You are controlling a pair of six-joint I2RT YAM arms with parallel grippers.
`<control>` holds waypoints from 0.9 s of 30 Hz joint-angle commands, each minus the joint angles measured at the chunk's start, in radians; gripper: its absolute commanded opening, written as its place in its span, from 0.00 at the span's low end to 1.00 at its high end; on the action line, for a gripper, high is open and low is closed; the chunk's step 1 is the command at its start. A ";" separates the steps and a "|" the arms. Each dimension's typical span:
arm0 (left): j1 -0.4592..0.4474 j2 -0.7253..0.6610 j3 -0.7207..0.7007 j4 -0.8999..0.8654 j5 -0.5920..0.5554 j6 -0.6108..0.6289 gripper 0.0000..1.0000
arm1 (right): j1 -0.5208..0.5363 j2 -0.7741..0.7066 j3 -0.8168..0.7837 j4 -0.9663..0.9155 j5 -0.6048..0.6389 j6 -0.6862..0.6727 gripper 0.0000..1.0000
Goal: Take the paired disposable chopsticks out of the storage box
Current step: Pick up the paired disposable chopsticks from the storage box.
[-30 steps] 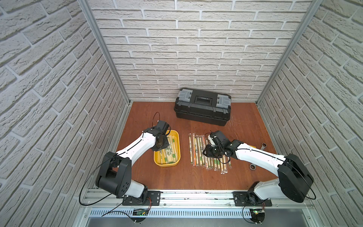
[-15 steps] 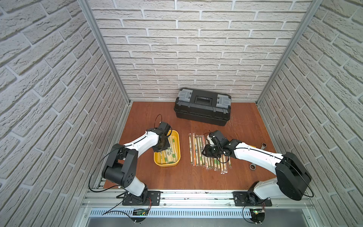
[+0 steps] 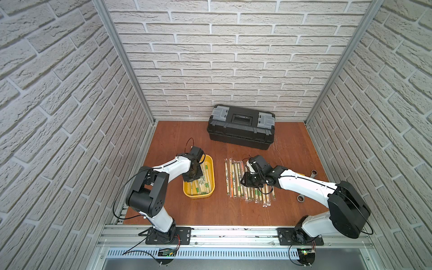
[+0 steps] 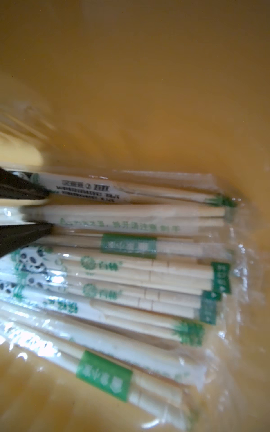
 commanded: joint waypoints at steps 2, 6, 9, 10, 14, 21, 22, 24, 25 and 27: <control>0.007 0.031 -0.016 0.022 0.014 0.013 0.23 | 0.008 0.002 0.026 0.003 0.012 -0.017 0.36; 0.006 0.035 -0.022 0.028 0.015 0.013 0.19 | 0.008 0.000 0.022 0.007 0.012 -0.014 0.36; 0.007 0.026 -0.025 0.027 0.018 0.015 0.11 | 0.008 0.003 0.025 0.006 0.011 -0.016 0.36; 0.007 0.021 -0.025 0.023 0.017 0.015 0.10 | 0.008 0.004 0.023 0.008 0.011 -0.016 0.36; 0.007 -0.010 -0.020 0.004 0.017 0.016 0.09 | 0.008 0.008 0.027 0.010 0.005 -0.017 0.36; 0.012 -0.103 0.011 -0.073 0.013 0.029 0.07 | 0.008 0.007 0.034 0.017 -0.010 -0.019 0.36; 0.015 -0.117 0.017 -0.085 0.012 0.033 0.07 | 0.009 0.007 0.035 0.019 -0.013 -0.019 0.36; 0.022 -0.145 0.030 -0.110 0.007 0.041 0.07 | 0.009 0.007 0.035 0.023 -0.016 -0.015 0.36; 0.025 -0.159 0.038 -0.122 0.005 0.045 0.07 | 0.009 0.007 0.033 0.028 -0.020 -0.013 0.36; 0.031 -0.184 0.050 -0.141 0.000 0.055 0.07 | 0.009 0.006 0.031 0.035 -0.027 -0.011 0.36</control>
